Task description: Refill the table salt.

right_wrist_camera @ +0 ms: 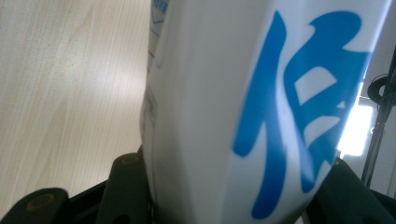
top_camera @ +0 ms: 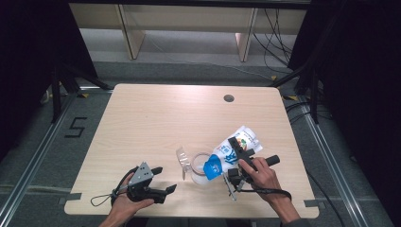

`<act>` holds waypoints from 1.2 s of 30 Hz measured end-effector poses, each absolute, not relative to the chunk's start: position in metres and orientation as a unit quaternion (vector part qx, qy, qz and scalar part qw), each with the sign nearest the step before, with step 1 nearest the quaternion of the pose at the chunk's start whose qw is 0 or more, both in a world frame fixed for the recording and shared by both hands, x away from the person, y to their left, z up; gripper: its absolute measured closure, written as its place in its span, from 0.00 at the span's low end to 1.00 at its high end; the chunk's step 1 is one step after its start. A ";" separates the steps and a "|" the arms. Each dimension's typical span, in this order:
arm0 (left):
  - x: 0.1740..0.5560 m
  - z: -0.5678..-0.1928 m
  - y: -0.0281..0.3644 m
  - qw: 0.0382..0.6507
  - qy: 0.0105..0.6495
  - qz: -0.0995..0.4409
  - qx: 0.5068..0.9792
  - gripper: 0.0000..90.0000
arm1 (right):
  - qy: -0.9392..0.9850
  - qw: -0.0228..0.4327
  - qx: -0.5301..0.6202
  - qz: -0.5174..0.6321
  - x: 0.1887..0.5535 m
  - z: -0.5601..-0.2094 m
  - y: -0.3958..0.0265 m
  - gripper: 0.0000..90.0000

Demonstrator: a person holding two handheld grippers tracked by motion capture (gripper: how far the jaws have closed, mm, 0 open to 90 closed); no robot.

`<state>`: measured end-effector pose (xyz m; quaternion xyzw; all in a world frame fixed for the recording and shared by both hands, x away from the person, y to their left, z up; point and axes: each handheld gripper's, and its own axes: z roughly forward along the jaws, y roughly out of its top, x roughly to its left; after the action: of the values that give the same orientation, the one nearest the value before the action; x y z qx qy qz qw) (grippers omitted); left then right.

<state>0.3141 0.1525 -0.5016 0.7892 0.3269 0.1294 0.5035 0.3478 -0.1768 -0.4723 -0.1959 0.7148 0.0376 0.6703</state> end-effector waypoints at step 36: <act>0.315 -0.502 0.153 0.504 0.324 0.130 0.790 0.18 | 0.722 0.668 -0.174 0.045 0.346 -0.476 -0.178 0.59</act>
<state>0.3146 0.1528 -0.5016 0.7902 0.3244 0.1295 0.5036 0.3461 -0.1781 -0.4758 -0.1739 0.7222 0.0447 0.6680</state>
